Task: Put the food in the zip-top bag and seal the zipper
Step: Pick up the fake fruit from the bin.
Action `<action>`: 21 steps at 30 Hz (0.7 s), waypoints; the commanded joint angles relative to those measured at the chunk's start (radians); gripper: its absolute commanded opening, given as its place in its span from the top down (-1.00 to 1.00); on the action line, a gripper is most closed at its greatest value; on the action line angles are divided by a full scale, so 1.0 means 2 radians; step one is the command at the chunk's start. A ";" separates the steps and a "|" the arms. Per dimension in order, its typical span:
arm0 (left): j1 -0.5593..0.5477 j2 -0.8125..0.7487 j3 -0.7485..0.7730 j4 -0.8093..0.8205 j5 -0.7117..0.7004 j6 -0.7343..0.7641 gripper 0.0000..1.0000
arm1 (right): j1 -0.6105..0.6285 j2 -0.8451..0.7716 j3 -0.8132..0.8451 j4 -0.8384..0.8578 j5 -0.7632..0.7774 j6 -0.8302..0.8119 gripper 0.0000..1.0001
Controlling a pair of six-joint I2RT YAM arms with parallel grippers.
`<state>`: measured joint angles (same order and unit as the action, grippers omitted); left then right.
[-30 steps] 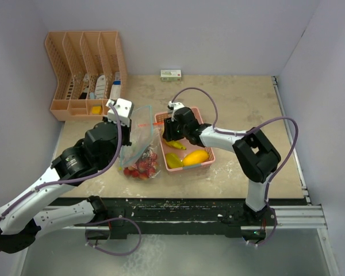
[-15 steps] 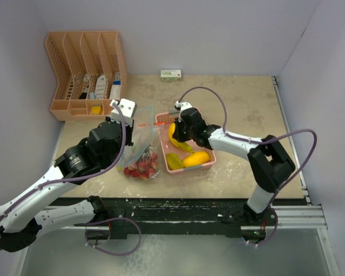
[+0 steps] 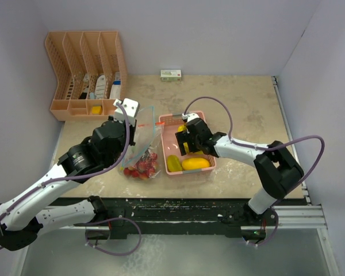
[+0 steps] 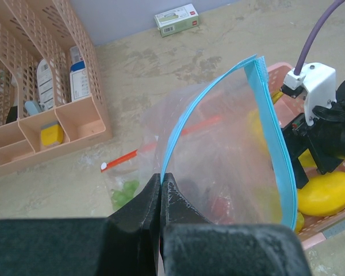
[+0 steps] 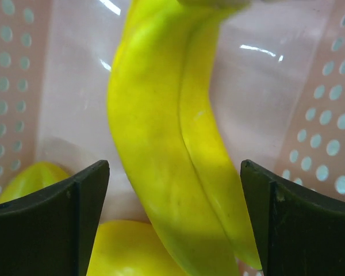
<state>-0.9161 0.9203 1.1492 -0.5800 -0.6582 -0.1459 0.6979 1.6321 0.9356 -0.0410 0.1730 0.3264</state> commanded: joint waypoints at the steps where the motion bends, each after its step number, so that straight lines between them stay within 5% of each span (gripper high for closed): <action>1: 0.003 -0.004 0.004 0.026 0.002 -0.004 1.00 | -0.001 -0.047 -0.001 -0.022 0.022 -0.037 -0.97; 21: 0.002 -0.004 0.003 0.028 0.007 -0.003 1.00 | 0.000 0.000 0.031 -0.062 0.022 -0.063 -0.86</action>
<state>-0.9161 0.9199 1.1488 -0.5697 -0.6472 -0.1459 0.6998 1.6123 0.9340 -0.1623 0.2173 0.2230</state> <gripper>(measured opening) 0.007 0.957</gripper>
